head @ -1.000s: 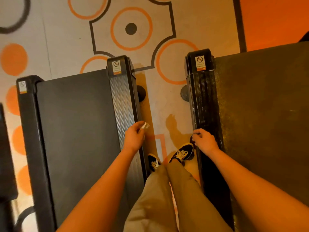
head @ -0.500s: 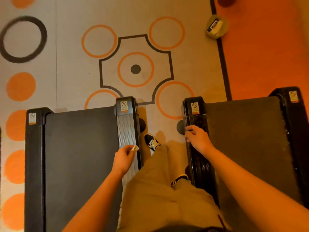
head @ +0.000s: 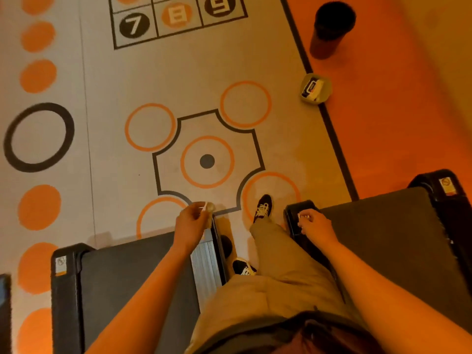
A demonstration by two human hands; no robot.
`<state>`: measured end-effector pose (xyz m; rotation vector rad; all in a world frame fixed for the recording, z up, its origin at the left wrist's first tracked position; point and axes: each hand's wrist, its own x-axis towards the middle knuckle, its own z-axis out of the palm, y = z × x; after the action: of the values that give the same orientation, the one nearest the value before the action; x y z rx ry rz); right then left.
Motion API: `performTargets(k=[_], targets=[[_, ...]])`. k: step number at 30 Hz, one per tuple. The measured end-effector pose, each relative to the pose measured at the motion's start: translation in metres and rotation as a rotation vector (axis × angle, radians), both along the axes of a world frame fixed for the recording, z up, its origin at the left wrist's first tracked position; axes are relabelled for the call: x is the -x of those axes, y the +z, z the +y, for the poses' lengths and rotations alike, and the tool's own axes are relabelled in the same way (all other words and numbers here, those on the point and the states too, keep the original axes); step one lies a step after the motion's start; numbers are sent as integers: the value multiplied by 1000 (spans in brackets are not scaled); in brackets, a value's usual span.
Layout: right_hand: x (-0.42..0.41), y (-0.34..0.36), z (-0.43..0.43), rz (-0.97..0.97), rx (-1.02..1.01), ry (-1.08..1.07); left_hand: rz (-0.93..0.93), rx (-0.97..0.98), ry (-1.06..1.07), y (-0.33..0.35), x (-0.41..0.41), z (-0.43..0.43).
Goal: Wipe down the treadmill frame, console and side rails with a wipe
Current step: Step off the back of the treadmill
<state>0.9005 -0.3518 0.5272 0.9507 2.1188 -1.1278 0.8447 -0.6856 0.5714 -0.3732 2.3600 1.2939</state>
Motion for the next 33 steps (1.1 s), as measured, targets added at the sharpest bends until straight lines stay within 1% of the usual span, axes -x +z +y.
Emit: performTargets(k=[4,7,10,13,17,21,26,29,31,33], targets=[[63,-16,29,-87,2,-84,11,-12,-7,3,94,19],[130,-18,51,-115,-22,-55,-33,21,37,0,148,25],[208,-4,64,-63,-40,5,-87,44,64,-5,194,29],[288,19,71,34,-31,41,-126,70,120,-9,233,33],[385,40,76,128,-3,15,-199,104,190,-16,287,35],[469,47,87,151,3,-4,-254,133,224,-31,365,38],[572,47,108,243,-24,-119,-216,140,146,-33,507,57],[616,46,119,207,-14,-204,-191,154,63,-18,598,81],[645,37,128,182,-3,-242,-148,162,-64,-13,666,101],[665,35,137,122,10,-321,-98,218,-201,-6,728,127]])
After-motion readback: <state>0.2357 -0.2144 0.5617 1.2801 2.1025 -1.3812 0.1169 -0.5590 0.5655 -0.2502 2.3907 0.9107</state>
